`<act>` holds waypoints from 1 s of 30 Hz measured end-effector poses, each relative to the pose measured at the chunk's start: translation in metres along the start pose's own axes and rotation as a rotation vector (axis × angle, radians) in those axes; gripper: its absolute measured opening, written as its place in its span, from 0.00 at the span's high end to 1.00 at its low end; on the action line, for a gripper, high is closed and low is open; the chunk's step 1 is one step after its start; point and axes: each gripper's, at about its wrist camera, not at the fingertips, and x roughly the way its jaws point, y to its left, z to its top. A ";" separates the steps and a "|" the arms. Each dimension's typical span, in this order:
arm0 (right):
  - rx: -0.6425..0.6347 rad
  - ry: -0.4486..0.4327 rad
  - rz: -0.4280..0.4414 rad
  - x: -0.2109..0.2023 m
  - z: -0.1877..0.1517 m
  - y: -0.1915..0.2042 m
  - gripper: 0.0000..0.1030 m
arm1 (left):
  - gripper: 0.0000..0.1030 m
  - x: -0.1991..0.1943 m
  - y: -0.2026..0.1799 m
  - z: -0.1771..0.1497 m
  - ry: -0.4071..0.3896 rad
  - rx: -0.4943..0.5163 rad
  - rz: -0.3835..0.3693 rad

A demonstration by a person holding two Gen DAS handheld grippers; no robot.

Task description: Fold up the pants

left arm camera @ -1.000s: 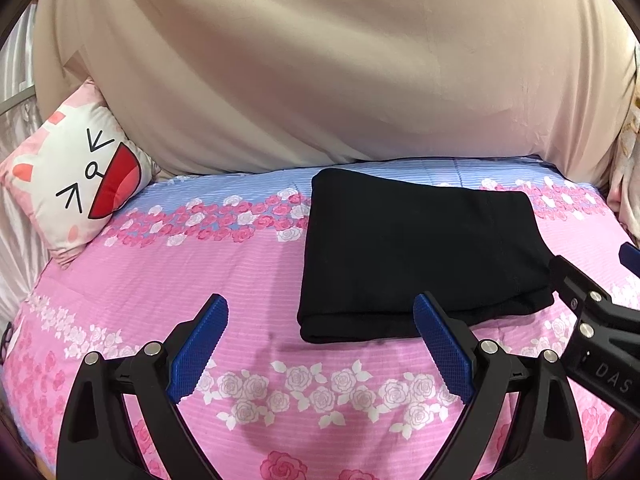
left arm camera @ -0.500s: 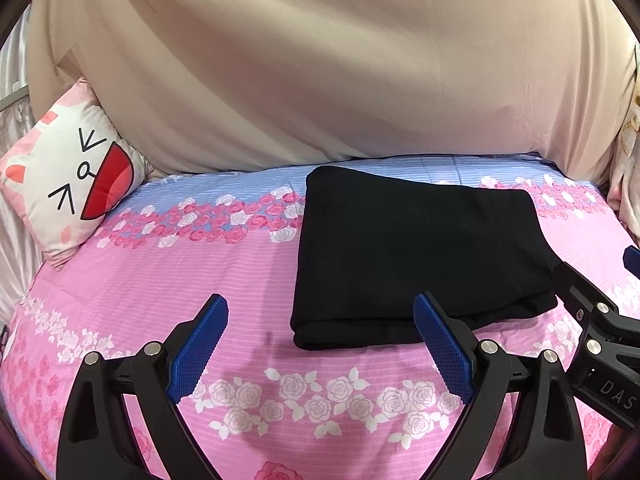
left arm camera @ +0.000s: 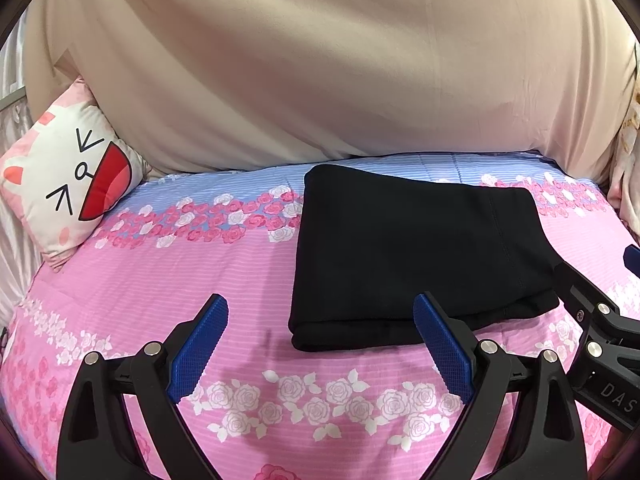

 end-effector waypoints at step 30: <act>0.014 0.001 -0.009 0.001 0.000 -0.004 0.05 | 0.11 0.003 -0.001 0.001 0.007 0.003 0.002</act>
